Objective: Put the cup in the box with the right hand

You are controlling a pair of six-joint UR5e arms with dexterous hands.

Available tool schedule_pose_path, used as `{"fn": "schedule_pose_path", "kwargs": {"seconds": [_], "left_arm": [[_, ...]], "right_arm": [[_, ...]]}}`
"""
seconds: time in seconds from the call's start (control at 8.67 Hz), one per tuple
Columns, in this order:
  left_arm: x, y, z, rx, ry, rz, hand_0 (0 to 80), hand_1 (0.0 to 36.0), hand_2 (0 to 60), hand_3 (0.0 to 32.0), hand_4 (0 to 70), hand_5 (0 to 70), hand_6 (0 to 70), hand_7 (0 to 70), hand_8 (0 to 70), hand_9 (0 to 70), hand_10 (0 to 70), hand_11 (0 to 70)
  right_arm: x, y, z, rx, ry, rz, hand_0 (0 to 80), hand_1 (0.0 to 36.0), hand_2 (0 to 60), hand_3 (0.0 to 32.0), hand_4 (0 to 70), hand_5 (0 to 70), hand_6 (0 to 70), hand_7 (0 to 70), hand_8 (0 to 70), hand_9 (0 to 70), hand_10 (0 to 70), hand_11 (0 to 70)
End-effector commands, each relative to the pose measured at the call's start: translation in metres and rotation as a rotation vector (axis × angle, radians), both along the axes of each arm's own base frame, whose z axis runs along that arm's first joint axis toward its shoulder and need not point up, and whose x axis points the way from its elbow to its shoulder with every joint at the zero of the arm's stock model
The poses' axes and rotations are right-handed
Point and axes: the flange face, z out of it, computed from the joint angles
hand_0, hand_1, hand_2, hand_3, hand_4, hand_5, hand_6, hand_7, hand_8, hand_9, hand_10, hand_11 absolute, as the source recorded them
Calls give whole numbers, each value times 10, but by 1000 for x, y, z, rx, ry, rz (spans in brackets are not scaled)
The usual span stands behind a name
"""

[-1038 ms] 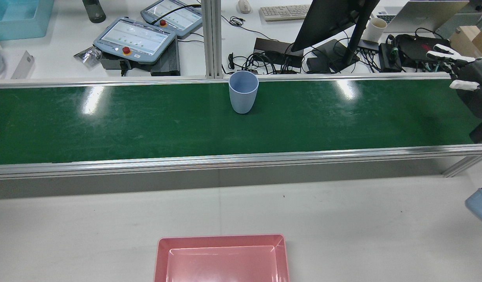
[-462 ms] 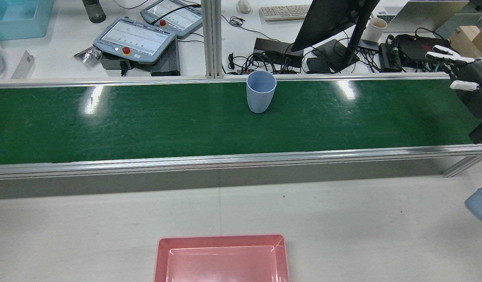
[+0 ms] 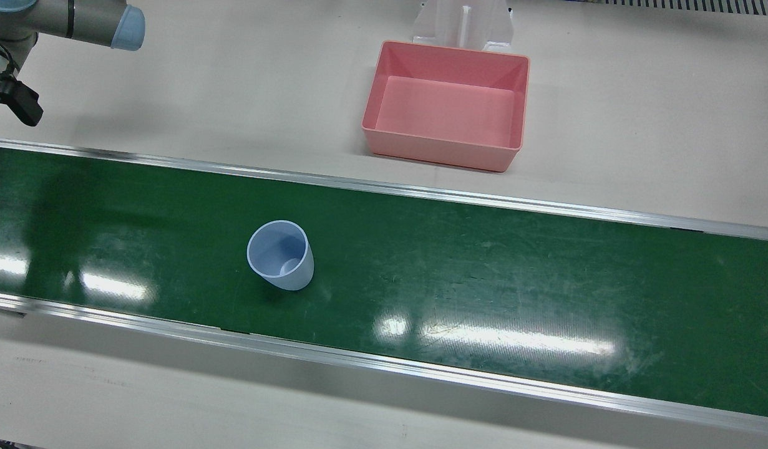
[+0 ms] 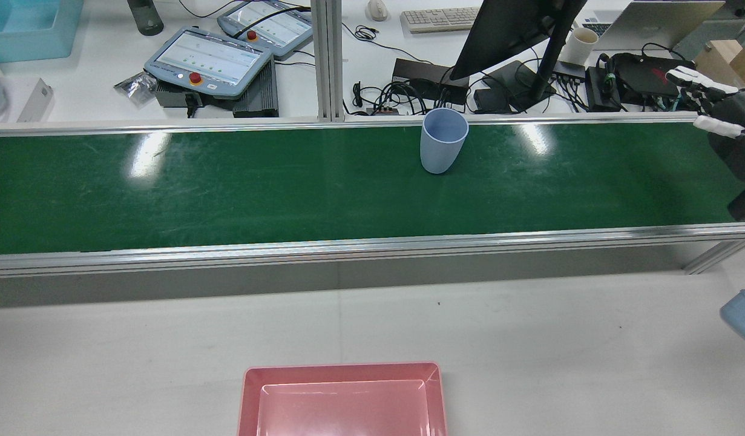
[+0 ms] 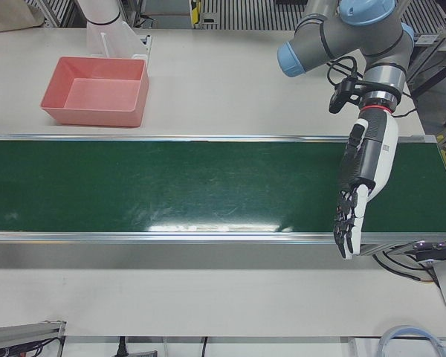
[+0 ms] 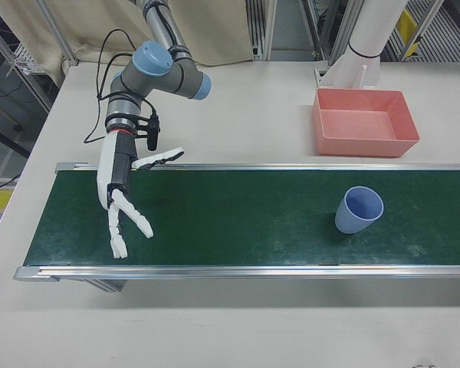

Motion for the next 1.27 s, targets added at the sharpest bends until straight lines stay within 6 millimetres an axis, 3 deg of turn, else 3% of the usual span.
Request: {"fn": "schedule_pose_path", "kwargs": {"seconds": [0.0,0.23,0.35,0.46,0.58,0.69,0.81,0.92,1.15], "left_arm": [[0,0,0,1,1,0,0,0,0,0,0,0,0,0,0,0,0,0],[0,0,0,1,1,0,0,0,0,0,0,0,0,0,0,0,0,0],[0,0,0,1,1,0,0,0,0,0,0,0,0,0,0,0,0,0],[0,0,0,-1,1,0,0,0,0,0,0,0,0,0,0,0,0,0],[0,0,0,-1,1,0,0,0,0,0,0,0,0,0,0,0,0,0],[0,0,0,-1,1,0,0,0,0,0,0,0,0,0,0,0,0,0],[0,0,0,-1,1,0,0,0,0,0,0,0,0,0,0,0,0,0],[0,0,0,0,-1,0,0,0,0,0,0,0,0,0,0,0,0,0],[0,0,0,0,-1,0,0,0,0,0,0,0,0,0,0,0,0,0]], "right_arm": [[-5,1,1,-5,5,-11,397,31,73,0,156,22,37,141,40,97,53,82],[-7,0,-1,-2,6,-14,423,10,24,0,226,18,41,168,46,111,41,64],[-12,0,-1,-1,19,-24,390,38,100,0,203,17,42,176,49,115,35,56],[-12,0,-1,1,44,-21,444,8,0,0,241,19,41,167,49,114,35,56],[-12,0,-1,1,54,-20,433,25,28,0,227,20,42,174,49,115,29,47],[-13,-1,-2,4,56,-20,385,54,124,0,181,20,40,166,49,114,27,44],[-14,-4,-6,12,57,-21,412,29,32,0,202,20,40,165,51,116,25,42],[-17,-5,-7,15,58,-25,347,61,158,0,152,20,40,166,51,117,24,40],[-23,-12,-17,15,76,-28,385,54,108,0,185,20,43,186,51,120,18,32]]}}
